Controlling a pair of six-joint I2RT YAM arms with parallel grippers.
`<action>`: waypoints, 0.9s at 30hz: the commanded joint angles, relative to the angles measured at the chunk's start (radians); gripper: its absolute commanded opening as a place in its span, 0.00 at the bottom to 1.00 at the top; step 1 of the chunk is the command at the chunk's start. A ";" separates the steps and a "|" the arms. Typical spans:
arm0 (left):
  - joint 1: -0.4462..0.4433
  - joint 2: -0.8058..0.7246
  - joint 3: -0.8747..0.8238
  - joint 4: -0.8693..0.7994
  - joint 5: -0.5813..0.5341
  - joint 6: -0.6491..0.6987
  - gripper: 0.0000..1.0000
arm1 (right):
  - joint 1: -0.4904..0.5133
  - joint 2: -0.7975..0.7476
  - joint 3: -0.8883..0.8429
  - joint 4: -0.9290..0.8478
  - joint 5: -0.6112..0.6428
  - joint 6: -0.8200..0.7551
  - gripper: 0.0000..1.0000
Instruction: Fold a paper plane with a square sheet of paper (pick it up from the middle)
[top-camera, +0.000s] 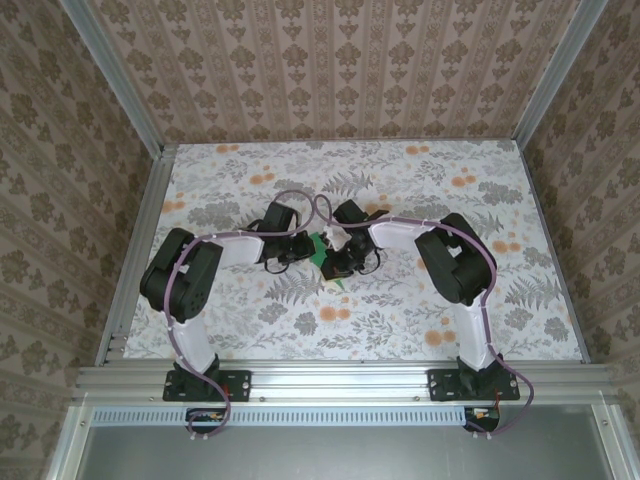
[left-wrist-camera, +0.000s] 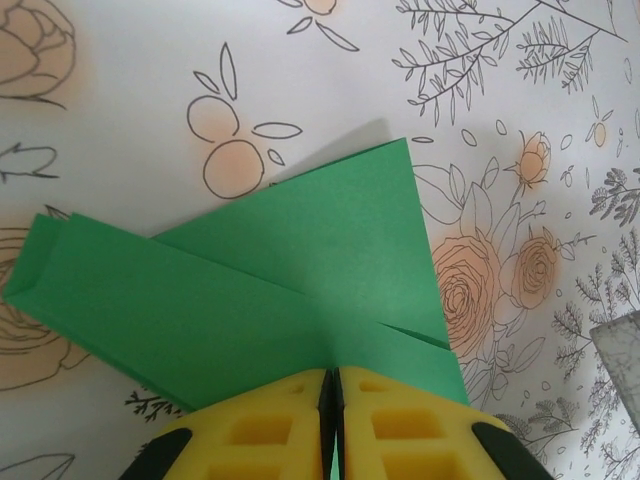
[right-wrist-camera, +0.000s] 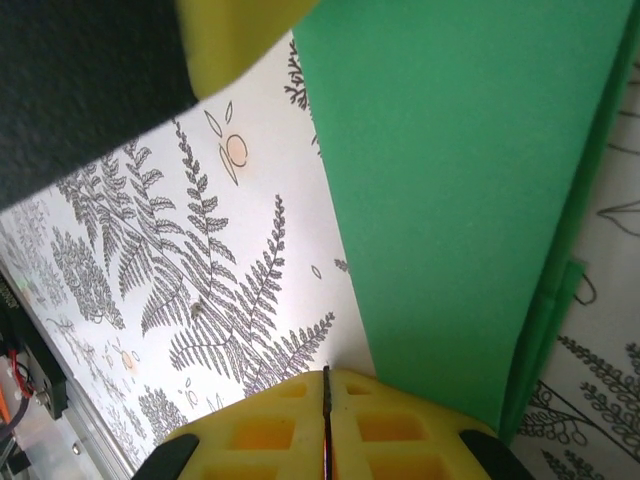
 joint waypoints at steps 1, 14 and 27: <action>0.004 0.059 -0.012 -0.117 -0.065 -0.027 0.13 | -0.024 -0.023 -0.064 -0.053 -0.027 -0.037 0.09; 0.012 0.080 -0.006 -0.134 -0.063 -0.026 0.13 | -0.074 -0.075 -0.220 0.061 -0.102 -0.012 0.08; 0.011 0.080 0.001 -0.132 -0.055 -0.018 0.13 | -0.109 -0.160 -0.347 0.157 -0.094 0.004 0.07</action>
